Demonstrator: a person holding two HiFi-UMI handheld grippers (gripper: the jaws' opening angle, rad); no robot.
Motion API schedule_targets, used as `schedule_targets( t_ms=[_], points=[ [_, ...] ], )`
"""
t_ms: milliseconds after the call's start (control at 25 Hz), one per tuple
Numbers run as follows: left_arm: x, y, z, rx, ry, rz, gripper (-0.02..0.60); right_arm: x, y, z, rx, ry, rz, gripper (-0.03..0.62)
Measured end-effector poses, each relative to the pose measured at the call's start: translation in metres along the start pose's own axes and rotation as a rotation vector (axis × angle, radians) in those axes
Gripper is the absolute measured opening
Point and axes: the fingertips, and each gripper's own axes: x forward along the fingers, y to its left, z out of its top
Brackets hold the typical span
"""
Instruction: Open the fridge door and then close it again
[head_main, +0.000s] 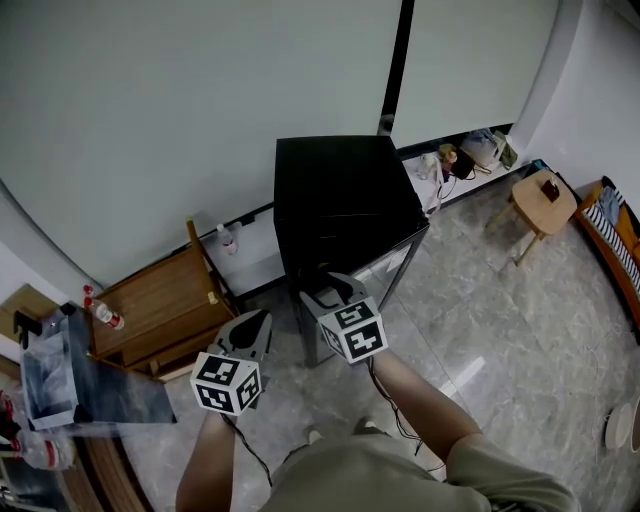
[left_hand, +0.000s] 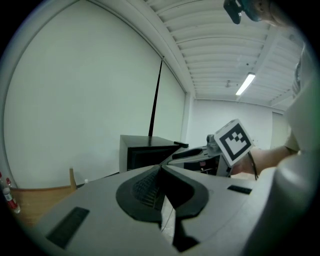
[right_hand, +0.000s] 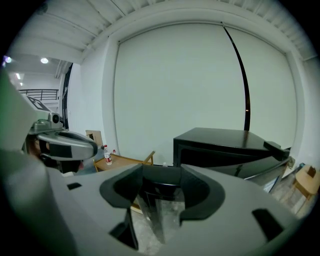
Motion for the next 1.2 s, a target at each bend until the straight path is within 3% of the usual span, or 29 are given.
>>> schedule_targets(
  t_ms=[480, 880, 1200],
  points=[
    [0.027, 0.034, 0.031, -0.008, -0.067, 0.063, 0.011, 0.036, -0.012, 0.016, -0.008, 0.027, -0.015, 0.204],
    [0.057, 0.056, 0.036, -0.009, -0.063, 0.087, 0.011, 0.066, -0.031, 0.029, -0.019, 0.018, -0.064, 0.167],
    [0.084, 0.070, 0.040, 0.036, -0.047, 0.086, 0.011, 0.090, -0.048, 0.039, -0.030, 0.008, -0.103, 0.146]
  ],
)
